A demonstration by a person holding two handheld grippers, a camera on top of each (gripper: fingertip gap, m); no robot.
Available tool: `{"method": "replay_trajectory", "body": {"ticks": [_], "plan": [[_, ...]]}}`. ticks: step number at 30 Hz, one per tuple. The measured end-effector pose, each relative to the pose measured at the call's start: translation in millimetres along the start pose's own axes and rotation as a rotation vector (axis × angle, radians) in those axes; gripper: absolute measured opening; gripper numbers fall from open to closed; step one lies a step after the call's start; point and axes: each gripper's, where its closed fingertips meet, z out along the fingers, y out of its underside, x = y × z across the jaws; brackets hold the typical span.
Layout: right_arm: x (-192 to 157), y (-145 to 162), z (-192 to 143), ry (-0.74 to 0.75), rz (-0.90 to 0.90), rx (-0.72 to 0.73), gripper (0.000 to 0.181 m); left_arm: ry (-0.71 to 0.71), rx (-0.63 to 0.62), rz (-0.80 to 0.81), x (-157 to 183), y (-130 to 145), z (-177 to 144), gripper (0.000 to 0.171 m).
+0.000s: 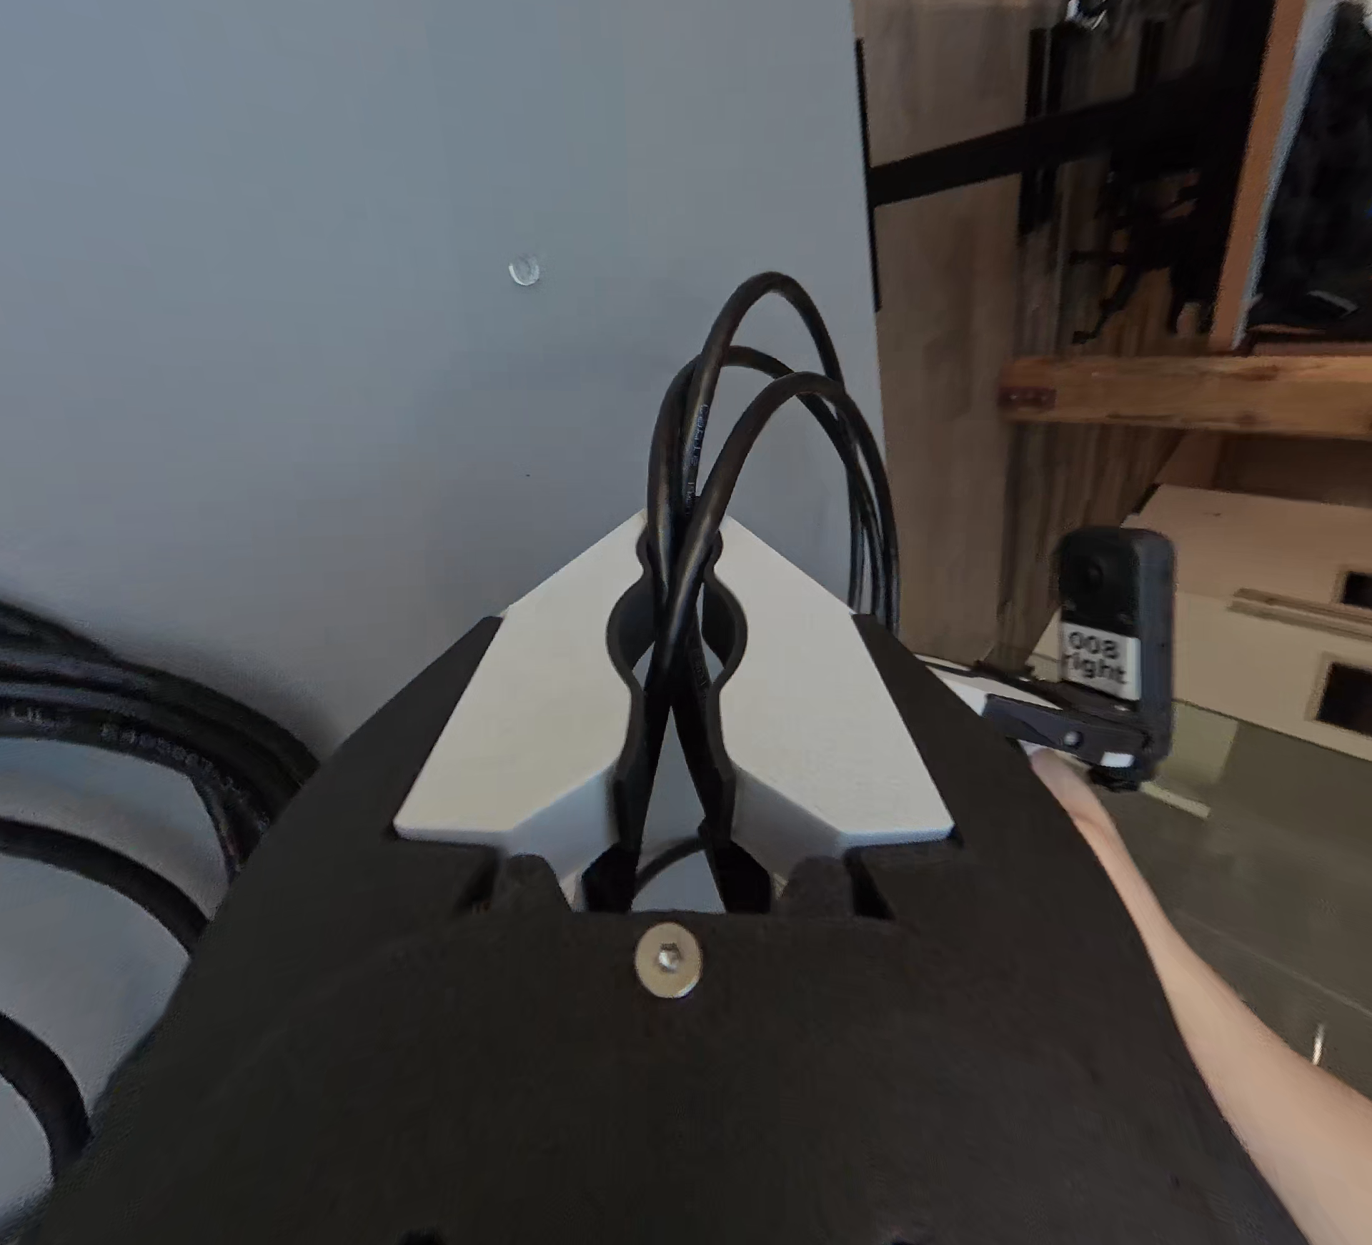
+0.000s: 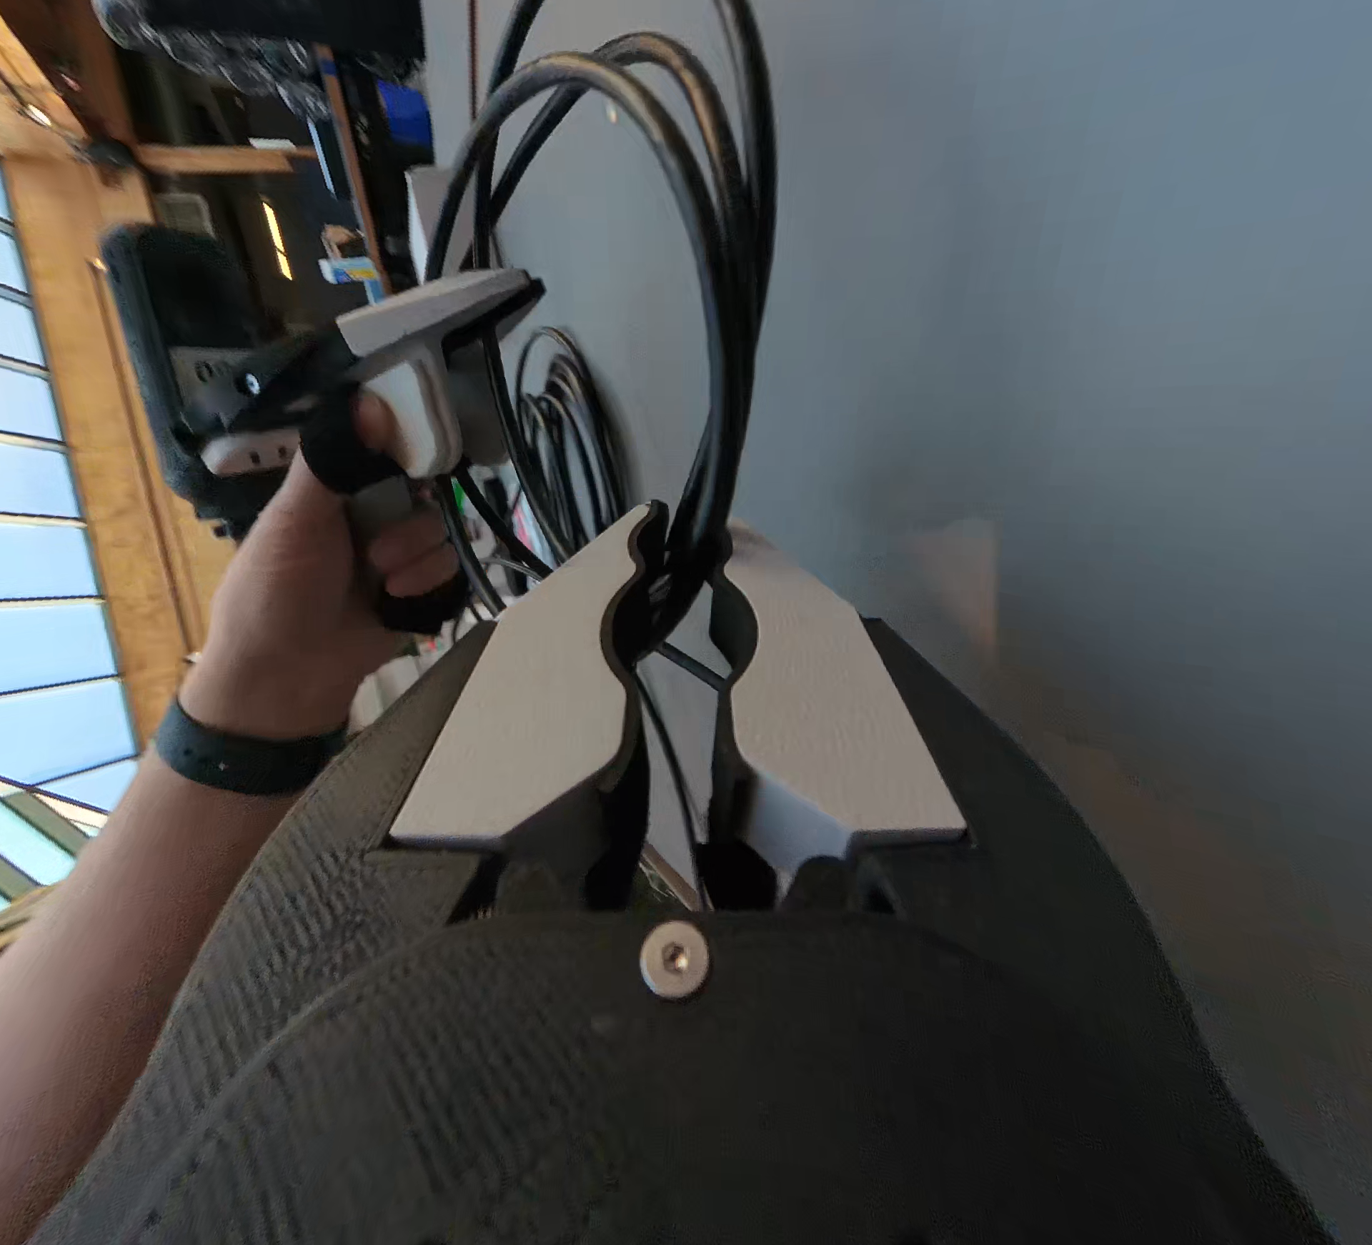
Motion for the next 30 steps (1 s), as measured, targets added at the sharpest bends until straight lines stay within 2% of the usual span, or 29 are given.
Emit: {"method": "replay_trajectory", "body": {"ticks": [6,9,12,15,17,19,23,27,28,30], "plan": [[24,0,-9,0.241,-0.393,-0.243,0.017,-0.167,-0.19,0.27,-22,10,41,0.005],[32,-6,-16,0.318,-0.543,-0.339,0.027,-0.173,-0.191,0.353,-17,6,47,0.006],[31,-13,-22,0.309,-0.564,-0.38,0.031,-0.203,-0.194,0.444,-15,8,48,0.008],[30,-24,-23,0.248,-0.378,-0.328,0.045,-0.272,-0.21,0.554,-20,8,46,0.003],[31,-26,-25,0.196,-0.275,-0.304,0.043,-0.299,-0.219,0.62,-23,6,44,0.003],[33,-28,-32,0.184,-0.282,-0.271,0.045,-0.307,-0.218,0.645,-25,3,44,0.002],[39,-25,-59,0.274,-0.569,-0.274,0.046,-0.316,-0.205,0.593,-25,0,44,0.002],[27,-7,-65,0.202,-0.653,-0.392,0.048,-0.335,-0.195,0.6,-25,0,44,0.002],[21,-10,-66,0.184,-0.762,-0.403,0.048,-0.33,-0.194,0.595,-25,0,44,0.002],[19,-12,-71,0.187,-1.172,-0.481,0.053,-0.307,-0.207,0.549,-25,2,44,0.002]]}}
